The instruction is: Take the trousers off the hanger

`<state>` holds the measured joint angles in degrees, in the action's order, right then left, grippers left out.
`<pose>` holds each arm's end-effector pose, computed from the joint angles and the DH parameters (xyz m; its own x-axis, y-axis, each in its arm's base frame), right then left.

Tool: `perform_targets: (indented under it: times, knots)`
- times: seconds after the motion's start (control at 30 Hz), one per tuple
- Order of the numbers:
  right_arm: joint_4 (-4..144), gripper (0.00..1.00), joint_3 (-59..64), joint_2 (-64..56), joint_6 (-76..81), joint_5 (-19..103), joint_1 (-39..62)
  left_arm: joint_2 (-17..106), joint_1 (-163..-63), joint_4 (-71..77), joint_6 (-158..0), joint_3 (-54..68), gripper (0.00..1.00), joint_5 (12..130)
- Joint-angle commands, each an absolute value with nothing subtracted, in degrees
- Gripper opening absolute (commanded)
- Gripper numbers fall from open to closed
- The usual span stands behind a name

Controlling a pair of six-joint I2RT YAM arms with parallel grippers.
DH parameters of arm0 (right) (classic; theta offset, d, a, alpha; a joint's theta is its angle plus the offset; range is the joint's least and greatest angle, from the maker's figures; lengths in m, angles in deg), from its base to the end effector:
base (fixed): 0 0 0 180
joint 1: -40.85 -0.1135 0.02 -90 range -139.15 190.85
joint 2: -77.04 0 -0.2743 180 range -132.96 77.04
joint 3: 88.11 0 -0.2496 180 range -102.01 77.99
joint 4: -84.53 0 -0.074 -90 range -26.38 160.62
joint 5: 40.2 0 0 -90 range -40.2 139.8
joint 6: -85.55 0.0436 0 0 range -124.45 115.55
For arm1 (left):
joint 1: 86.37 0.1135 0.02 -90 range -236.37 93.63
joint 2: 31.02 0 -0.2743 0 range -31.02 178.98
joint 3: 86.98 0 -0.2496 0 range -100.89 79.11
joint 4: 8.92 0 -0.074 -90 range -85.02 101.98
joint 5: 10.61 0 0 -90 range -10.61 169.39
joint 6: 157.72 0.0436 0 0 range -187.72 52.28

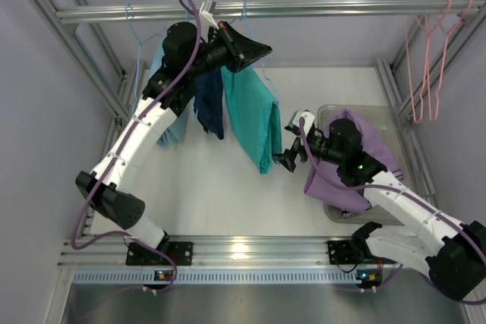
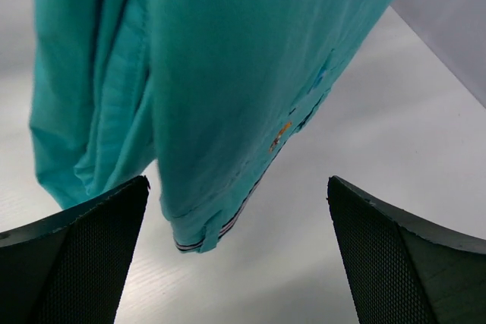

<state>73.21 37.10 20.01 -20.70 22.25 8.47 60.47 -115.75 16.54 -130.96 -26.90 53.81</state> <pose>0.1831 0.1400 0.3075 0.0490 -0.2627 -0.9636 -0.8758 0.4525 -0.1679 0.3043 -0.1929 0.5124 -0.7103 -0.5244 -0.4696 0.4087 0.2359 -0.8816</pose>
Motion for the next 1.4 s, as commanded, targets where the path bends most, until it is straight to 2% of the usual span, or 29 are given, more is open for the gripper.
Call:
perform_targets:
  times: [0.0, 0.33, 0.6, 0.73, 0.8, 0.83, 0.93, 0.97, 1.0, 1.07, 1.37]
  knots:
    - [84.8, 0.99, 37.7, 18.0, -20.3, 24.4, 7.1, 58.5, -115.8, 0.5, -130.9, -32.7, 0.0, 53.2]
    - [95.5, 0.99, 37.7, 14.2, -13.3, 25.7, 5.3, 58.8, -115.7, -0.4, -132.4, -33.1, 0.0, 52.8]
    - [99.4, 0.99, 34.3, 9.4, -11.7, 34.0, 4.1, 58.2, -115.7, -0.6, -133.2, -32.0, 0.0, 52.1]
    - [101.6, 0.86, 32.0, 7.4, -10.6, 39.8, 4.5, 57.0, -115.7, -0.5, -133.4, -30.6, 0.0, 51.6]
    - [101.9, 0.75, 30.5, 7.1, -10.1, 41.2, 5.7, 56.6, -115.7, -0.5, -133.3, -29.6, 0.0, 51.4]
    - [101.7, 0.63, 29.5, 6.6, -9.9, 41.0, 6.0, 56.2, -115.7, -0.4, -133.4, -29.3, 0.0, 51.2]
    - [100.9, 0.42, 27.3, 6.3, -10.1, 40.4, 6.9, 55.5, -115.6, -0.6, -133.5, -28.3, 0.0, 50.9]
    - [99.3, 0.19, 26.8, 6.4, -10.1, 40.5, 7.0, 55.3, -115.6, -0.6, -133.4, -27.9, 0.0, 50.7]
    - [98.3, 0.11, 26.1, 6.6, -10.0, 40.7, 7.2, 55.0, -115.7, -0.8, -133.1, -27.8, 0.0, 50.7]
    - [95.0, 0.02, 24.8, 7.5, -9.8, 40.8, 7.4, 54.4, -115.6, -0.8, -132.1, -26.7, 0.0, 50.3]
    - [86.2, 0.0, 21.6, 16.8, -6.2, 41.5, 8.6, 51.9, -115.5, 2.9, -124.6, -20.7, 0.0, 50.6]
